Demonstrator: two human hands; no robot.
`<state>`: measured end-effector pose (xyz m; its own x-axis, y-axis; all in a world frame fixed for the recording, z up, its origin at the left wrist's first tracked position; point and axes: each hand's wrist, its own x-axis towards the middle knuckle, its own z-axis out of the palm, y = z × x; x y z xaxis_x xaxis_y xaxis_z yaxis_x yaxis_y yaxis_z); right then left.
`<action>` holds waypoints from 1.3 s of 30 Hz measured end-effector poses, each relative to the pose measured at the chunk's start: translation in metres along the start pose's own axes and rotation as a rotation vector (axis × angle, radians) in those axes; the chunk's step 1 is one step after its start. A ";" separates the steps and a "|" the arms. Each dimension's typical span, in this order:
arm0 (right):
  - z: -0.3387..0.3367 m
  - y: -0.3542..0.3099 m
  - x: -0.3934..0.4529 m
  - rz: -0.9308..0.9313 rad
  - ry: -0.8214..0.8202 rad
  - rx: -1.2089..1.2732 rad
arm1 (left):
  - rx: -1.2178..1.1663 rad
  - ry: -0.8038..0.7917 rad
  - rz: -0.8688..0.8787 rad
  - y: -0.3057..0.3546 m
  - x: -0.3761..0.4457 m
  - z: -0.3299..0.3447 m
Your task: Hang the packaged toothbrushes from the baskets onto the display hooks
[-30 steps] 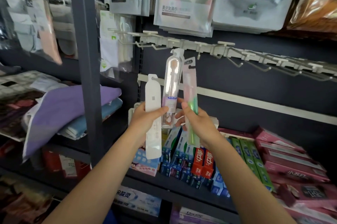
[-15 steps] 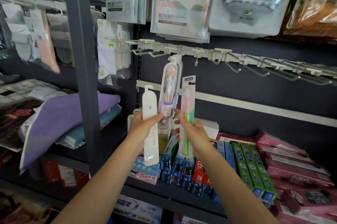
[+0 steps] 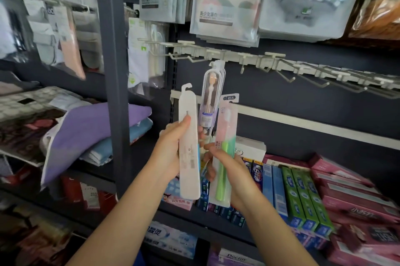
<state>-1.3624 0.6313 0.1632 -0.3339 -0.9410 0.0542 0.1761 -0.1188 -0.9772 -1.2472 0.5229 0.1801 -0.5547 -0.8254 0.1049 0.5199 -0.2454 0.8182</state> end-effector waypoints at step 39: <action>0.022 -0.032 0.002 -0.111 0.147 -0.018 | 0.158 0.073 0.247 0.028 0.007 0.043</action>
<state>-1.3480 0.6264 0.1989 -0.4822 -0.8659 0.1331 0.1144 -0.2129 -0.9703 -1.2640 0.5322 0.2276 -0.3728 -0.8862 0.2752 0.5227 0.0445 0.8513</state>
